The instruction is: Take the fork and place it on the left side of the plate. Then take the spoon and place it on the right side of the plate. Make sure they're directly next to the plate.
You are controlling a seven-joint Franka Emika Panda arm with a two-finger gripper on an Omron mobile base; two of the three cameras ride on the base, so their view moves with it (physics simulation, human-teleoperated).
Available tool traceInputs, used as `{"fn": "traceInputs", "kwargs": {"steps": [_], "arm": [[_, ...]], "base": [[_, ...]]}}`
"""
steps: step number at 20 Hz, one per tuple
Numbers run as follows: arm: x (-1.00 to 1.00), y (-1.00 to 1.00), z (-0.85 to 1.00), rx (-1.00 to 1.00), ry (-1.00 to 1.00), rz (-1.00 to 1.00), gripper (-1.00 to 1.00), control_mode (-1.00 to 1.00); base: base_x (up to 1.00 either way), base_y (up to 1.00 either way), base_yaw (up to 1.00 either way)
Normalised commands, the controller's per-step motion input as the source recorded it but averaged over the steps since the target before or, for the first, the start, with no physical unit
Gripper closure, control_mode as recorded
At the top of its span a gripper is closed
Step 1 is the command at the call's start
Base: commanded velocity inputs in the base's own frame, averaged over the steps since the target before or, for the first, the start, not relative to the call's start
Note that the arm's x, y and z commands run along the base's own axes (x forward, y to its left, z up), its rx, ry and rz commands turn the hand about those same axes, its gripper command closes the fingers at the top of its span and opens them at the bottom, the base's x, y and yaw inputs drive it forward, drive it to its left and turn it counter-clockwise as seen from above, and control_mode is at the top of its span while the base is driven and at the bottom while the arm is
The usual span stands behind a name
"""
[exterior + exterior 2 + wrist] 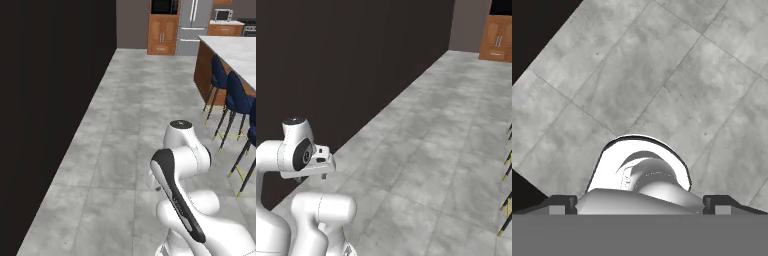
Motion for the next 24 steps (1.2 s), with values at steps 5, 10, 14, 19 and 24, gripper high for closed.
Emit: {"fn": "traceInputs", "kwargs": {"steps": [5, 10, 14, 19, 24], "arm": [[0.0, 0.0, 0.0, 0.0, 0.0, 0.0, -1.0, 1.0], [0.0, 0.0, 0.0, 0.0, 0.0, 0.0, -1.0, 1.0], [0.0, 0.0, 0.0, 0.0, 0.0, 0.0, -1.0, 1.0], [0.0, 0.0, 0.0, 0.0, 0.0, 0.0, -1.0, 1.0], [0.0, 0.0, 0.0, 0.0, 0.0, 0.0, -1.0, 1.0]], "base": [[1.0, 0.34, -0.34], [1.0, 0.29, -0.34], [1.0, 0.27, -0.33], [1.0, 0.25, -0.3], [1.0, 0.24, -0.2]]}}
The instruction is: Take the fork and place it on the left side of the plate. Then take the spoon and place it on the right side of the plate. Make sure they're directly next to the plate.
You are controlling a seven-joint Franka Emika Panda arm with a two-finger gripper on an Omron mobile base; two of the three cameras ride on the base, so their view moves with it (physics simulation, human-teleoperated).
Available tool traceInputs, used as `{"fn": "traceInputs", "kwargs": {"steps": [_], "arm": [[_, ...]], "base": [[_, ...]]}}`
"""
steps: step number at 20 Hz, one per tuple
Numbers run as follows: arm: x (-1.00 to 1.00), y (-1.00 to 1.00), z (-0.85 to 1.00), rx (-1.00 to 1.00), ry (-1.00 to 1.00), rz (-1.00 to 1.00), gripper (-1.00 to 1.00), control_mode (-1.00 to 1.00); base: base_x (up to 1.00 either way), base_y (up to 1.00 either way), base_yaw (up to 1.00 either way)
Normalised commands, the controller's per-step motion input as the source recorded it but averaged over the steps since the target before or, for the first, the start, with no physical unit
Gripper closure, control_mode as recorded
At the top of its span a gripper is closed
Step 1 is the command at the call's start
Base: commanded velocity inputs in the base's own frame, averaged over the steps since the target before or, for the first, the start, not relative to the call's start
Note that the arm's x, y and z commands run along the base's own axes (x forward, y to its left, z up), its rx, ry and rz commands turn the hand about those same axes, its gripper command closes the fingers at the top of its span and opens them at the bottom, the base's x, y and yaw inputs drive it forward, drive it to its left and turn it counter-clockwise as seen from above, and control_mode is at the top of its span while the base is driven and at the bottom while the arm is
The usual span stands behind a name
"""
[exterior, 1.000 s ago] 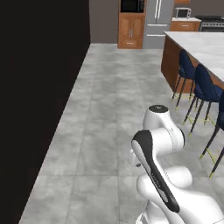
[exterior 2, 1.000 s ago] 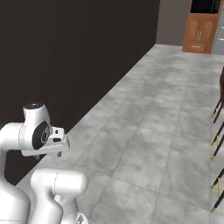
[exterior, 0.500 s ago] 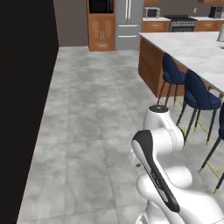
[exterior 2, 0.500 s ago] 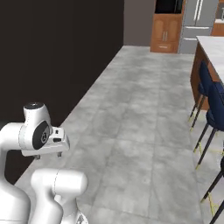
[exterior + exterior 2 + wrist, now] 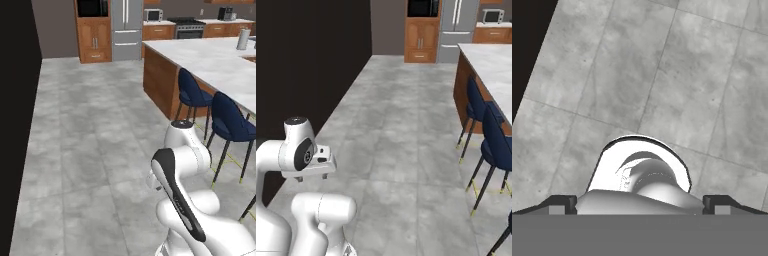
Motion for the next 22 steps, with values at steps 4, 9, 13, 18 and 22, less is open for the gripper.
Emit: {"fn": "traceInputs", "kwargs": {"steps": [4, 9, 13, 18, 22], "arm": [[0.0, 0.0, 0.0, 0.0, 0.0, 0.0, -1.0, 1.0], [0.0, 0.0, 0.0, 0.0, 0.0, 0.0, -1.0, 1.0], [0.0, 0.0, 0.0, 0.0, 0.0, 0.0, -1.0, 1.0], [0.0, 0.0, 0.0, 0.0, 0.0, 0.0, -1.0, 1.0], [0.0, 0.0, 0.0, 0.0, 0.0, 0.0, -1.0, 1.0]], "base": [[1.0, 0.23, -0.15], [1.0, 0.24, -0.15], [1.0, 0.2, -0.15], [1.0, 0.08, -0.16], [1.0, 0.02, -0.14]]}}
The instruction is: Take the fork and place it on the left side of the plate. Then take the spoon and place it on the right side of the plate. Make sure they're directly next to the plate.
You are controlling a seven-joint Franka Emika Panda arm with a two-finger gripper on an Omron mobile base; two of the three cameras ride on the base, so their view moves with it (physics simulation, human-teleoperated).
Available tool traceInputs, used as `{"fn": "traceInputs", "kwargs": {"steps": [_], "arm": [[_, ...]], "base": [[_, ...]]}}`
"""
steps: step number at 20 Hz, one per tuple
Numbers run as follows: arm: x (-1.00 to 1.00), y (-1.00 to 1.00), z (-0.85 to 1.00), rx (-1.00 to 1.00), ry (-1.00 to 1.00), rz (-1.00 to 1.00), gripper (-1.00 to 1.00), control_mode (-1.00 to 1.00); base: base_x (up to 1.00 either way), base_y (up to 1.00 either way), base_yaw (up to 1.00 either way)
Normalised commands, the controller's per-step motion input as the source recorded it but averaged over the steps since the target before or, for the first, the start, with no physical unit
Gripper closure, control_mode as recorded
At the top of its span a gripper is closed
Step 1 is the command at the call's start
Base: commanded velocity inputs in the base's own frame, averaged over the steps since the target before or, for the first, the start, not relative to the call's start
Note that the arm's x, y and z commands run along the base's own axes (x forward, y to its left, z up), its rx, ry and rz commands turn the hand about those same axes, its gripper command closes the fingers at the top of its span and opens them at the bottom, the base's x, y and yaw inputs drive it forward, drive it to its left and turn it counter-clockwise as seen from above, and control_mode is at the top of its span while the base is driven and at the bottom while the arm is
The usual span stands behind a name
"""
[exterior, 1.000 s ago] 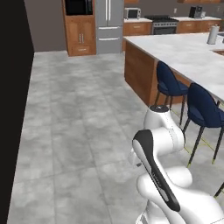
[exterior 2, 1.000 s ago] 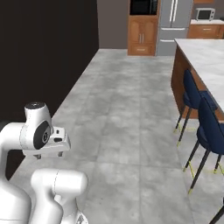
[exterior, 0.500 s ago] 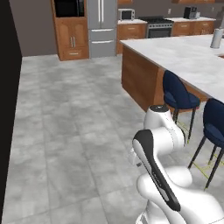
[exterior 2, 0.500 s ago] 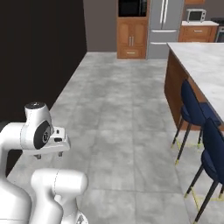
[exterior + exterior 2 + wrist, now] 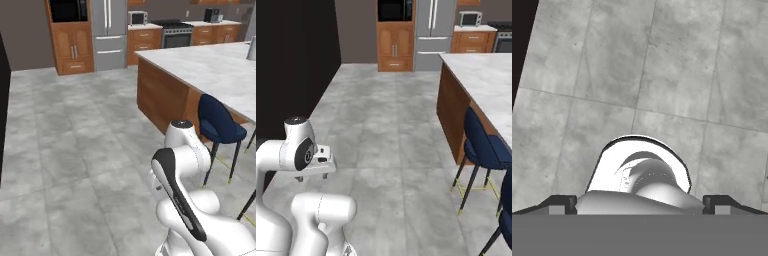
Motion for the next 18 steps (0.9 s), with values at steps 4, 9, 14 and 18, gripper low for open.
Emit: {"fn": "traceInputs", "kwargs": {"steps": [4, 9, 14, 18], "arm": [[0.0, 0.0, 0.0, 0.0, 0.0, 0.0, -1.0, 1.0], [0.0, 0.0, 0.0, 0.0, 0.0, 0.0, -1.0, 1.0], [0.0, 0.0, 0.0, 0.0, 0.0, 0.0, -1.0, 1.0], [0.0, 0.0, 0.0, 0.0, 0.0, 0.0, -1.0, 1.0]], "base": [[1.0, 0.0, -0.12], [1.0, 0.0, -0.12], [1.0, 0.0, -0.13], [1.0, 0.0, -0.13]]}}
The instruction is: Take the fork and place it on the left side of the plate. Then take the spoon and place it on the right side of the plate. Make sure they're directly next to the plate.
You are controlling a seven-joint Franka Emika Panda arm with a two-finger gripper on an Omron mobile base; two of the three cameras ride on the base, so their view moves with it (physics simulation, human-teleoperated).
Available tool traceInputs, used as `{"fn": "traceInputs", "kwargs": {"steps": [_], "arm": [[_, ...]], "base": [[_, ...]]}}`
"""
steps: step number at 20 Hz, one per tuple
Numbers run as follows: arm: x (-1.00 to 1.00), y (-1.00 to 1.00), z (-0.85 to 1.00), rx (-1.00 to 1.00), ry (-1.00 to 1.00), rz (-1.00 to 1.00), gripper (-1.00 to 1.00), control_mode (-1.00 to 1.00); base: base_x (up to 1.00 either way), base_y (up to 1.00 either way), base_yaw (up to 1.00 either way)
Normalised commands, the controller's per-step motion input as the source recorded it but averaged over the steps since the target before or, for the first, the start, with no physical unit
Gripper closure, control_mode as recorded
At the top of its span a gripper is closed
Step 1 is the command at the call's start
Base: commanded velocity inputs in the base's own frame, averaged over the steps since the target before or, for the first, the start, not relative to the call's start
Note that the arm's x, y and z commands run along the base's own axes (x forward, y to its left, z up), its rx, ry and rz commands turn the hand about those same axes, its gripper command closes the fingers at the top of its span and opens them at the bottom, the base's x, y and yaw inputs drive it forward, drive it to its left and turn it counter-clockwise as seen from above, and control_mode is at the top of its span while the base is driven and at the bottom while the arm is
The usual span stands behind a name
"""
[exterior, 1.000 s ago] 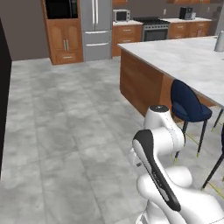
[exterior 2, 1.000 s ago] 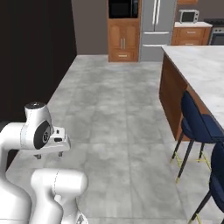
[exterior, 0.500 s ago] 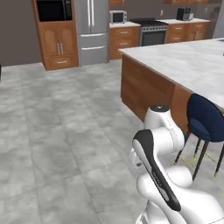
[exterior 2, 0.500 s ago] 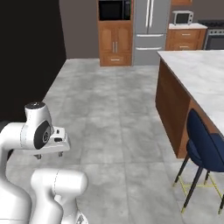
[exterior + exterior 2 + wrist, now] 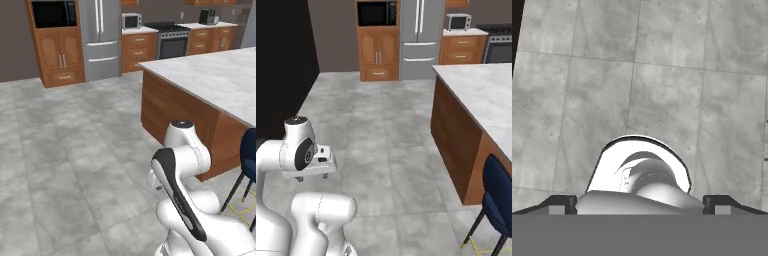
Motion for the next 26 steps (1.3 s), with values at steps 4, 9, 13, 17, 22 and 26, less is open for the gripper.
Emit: {"fn": "traceInputs", "kwargs": {"steps": [4, 9, 13, 17, 22, 26], "arm": [[0.0, 0.0, 0.0, 0.0, 0.0, 0.0, -1.0, 1.0], [0.0, 0.0, 0.0, 0.0, 0.0, 0.0, -1.0, 1.0], [0.0, 0.0, 0.0, 0.0, 0.0, 0.0, -1.0, 1.0], [0.0, 0.0, 0.0, 0.0, 0.0, 0.0, -1.0, 1.0], [0.0, 0.0, 0.0, 0.0, 0.0, 0.0, -1.0, 1.0], [0.0, 0.0, 0.0, 0.0, 0.0, 0.0, -1.0, 1.0]], "base": [[1.0, 0.0, -0.13], [1.0, 0.0, -0.13], [1.0, 0.02, -0.17], [1.0, 0.08, -0.22], [1.0, 0.1, -0.25], [1.0, 0.14, -0.25]]}}
